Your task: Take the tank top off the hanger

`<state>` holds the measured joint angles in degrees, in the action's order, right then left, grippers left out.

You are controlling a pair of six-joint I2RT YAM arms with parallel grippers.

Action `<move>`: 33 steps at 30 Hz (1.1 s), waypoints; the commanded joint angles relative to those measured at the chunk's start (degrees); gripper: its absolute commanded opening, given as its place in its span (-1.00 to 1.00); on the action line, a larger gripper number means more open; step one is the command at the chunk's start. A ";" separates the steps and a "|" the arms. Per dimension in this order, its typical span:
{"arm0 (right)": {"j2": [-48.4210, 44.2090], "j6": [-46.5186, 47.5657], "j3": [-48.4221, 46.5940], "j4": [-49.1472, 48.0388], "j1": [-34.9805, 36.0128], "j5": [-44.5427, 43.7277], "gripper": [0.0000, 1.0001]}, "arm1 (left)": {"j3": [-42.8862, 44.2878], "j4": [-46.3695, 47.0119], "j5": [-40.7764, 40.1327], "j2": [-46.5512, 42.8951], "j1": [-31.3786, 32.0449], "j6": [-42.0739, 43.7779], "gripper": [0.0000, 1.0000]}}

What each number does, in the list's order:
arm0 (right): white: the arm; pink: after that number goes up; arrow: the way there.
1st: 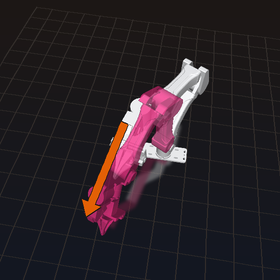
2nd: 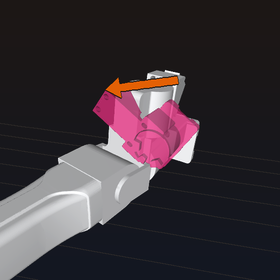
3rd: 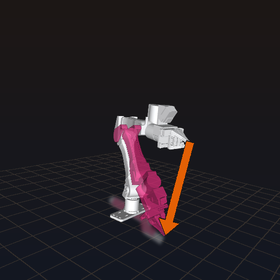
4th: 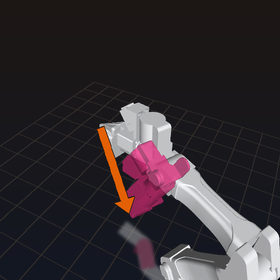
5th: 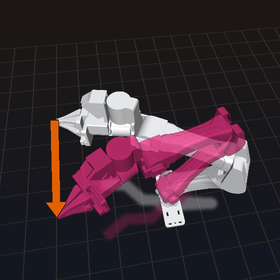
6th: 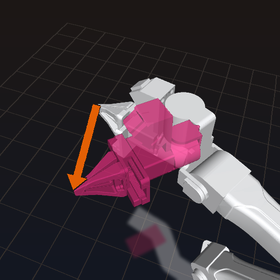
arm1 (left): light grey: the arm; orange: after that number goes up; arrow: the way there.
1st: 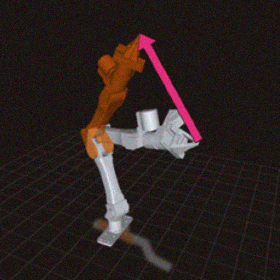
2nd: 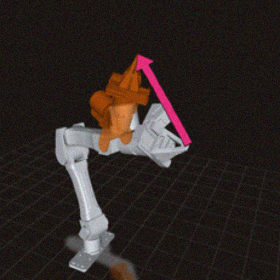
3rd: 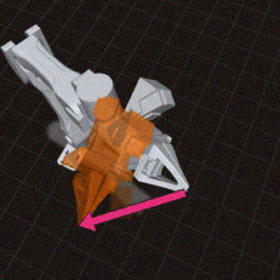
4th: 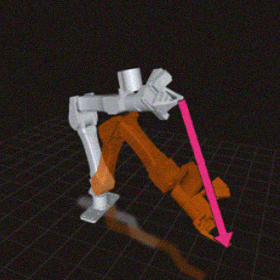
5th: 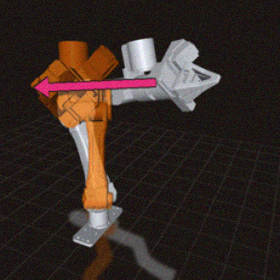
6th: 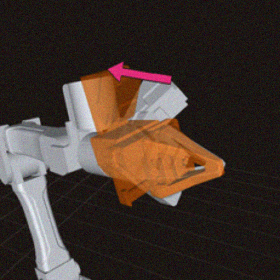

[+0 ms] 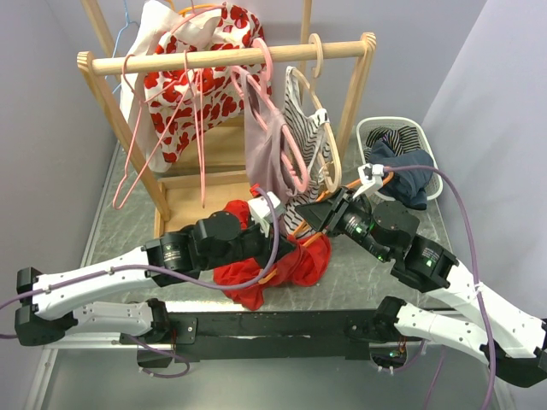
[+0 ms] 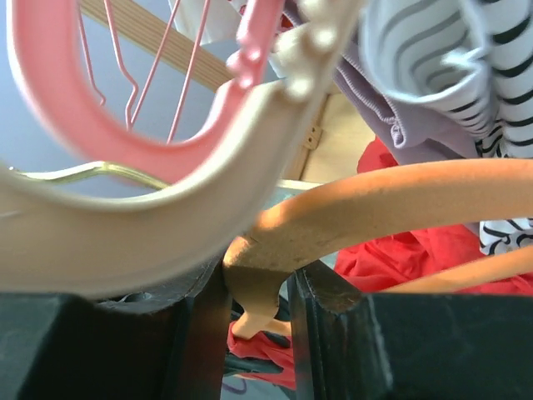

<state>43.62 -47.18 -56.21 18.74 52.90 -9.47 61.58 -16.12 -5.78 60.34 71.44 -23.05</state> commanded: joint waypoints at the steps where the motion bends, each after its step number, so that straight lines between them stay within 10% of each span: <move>1: -0.55 5.78 -1.19 1.47 -0.61 -4.06 -0.77 | 0.56 -2.16 0.34 -3.73 1.16 1.78 -0.34; 14: -0.55 10.17 -4.52 3.14 -0.61 -7.57 -0.82 | -4.80 -6.74 -3.89 -8.74 1.16 -0.24 0.72; 33: 2.09 11.49 -5.49 4.46 -0.52 -6.17 -0.82 | -4.37 8.30 -4.06 -6.64 1.25 -0.86 0.50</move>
<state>45.56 -36.49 -60.12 25.34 52.47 -15.35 54.78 -12.95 -8.91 55.68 72.27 -23.83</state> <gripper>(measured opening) 0.341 0.784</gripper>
